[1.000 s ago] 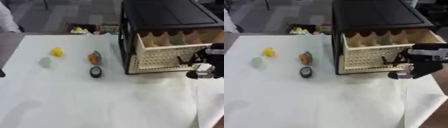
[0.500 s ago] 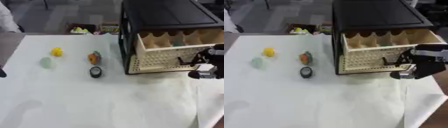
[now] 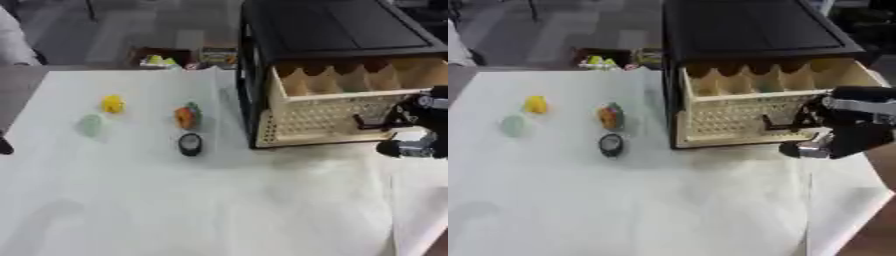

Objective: Pick up objects from table and place into drawer.

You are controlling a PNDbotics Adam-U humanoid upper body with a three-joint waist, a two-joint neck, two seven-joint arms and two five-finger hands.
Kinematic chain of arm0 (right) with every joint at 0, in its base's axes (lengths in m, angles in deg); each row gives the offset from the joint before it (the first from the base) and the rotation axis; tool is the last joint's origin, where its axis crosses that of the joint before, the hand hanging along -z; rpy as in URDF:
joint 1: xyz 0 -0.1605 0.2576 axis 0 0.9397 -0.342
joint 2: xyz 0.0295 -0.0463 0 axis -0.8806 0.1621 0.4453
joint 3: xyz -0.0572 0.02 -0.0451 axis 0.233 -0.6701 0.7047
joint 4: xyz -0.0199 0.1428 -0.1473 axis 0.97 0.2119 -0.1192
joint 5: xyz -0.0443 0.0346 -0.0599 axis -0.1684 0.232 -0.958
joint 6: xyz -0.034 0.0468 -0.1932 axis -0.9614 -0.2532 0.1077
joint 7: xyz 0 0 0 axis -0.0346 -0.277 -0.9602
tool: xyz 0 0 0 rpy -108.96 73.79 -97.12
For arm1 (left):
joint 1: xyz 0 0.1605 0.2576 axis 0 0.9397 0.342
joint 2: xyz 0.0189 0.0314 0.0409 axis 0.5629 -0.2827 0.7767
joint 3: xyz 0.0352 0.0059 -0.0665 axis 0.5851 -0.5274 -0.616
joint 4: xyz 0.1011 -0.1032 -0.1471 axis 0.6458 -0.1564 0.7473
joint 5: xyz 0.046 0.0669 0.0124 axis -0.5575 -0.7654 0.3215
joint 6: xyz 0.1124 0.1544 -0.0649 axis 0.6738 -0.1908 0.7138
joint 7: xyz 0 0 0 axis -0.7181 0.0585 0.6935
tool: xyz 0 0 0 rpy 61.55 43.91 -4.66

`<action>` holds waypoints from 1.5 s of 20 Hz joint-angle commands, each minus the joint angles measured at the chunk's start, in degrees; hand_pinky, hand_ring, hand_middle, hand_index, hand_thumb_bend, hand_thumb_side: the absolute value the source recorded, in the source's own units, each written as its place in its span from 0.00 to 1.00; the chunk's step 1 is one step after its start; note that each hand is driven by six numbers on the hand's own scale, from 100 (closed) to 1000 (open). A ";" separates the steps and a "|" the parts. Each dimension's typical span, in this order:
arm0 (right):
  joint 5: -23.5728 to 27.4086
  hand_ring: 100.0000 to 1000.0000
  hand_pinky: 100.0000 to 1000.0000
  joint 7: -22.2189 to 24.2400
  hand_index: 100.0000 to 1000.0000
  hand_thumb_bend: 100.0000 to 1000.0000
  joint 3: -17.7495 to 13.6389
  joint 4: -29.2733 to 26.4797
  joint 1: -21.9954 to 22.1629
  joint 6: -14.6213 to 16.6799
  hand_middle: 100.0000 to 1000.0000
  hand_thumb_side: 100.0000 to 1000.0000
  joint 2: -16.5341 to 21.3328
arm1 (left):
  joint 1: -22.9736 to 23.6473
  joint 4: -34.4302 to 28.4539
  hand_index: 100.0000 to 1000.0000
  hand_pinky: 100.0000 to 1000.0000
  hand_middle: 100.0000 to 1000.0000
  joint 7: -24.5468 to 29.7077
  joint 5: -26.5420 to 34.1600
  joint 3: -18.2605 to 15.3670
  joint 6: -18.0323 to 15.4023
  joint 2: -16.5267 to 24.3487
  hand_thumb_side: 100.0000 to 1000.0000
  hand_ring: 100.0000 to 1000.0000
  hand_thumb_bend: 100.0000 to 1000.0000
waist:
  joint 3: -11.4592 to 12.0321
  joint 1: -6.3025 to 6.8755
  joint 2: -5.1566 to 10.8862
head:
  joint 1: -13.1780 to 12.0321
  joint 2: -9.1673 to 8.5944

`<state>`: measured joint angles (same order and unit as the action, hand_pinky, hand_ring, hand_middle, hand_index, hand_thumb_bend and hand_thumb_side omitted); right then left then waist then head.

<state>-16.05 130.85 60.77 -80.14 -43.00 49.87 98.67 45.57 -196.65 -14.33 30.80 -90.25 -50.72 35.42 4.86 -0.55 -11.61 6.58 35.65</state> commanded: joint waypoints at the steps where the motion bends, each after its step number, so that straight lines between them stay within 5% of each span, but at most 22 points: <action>1: 0.31 0.00 0.00 -0.08 0.71 0.38 -1.01 -0.96 -0.11 -0.16 0.00 0.73 1.23 | -0.50 -1.01 0.70 0.42 0.52 -0.06 -0.22 -0.59 0.01 1.07 0.96 0.54 0.00 | 0.01 -0.17 0.91 | -0.14 -0.59; 30: 1.55 0.00 0.00 -0.64 0.65 0.38 -2.43 -3.30 3.07 -0.03 0.00 0.73 0.30 | -0.61 -1.01 0.70 0.41 0.52 -0.41 -0.56 -0.77 0.25 1.26 0.97 0.54 0.00 | -0.57 -0.53 0.87 | -0.50 -0.42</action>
<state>-15.24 130.49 59.03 -82.20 -39.74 49.87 97.60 45.56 -196.65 -14.66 30.38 -90.55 -50.49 35.45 4.31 -0.94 -11.51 6.17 35.65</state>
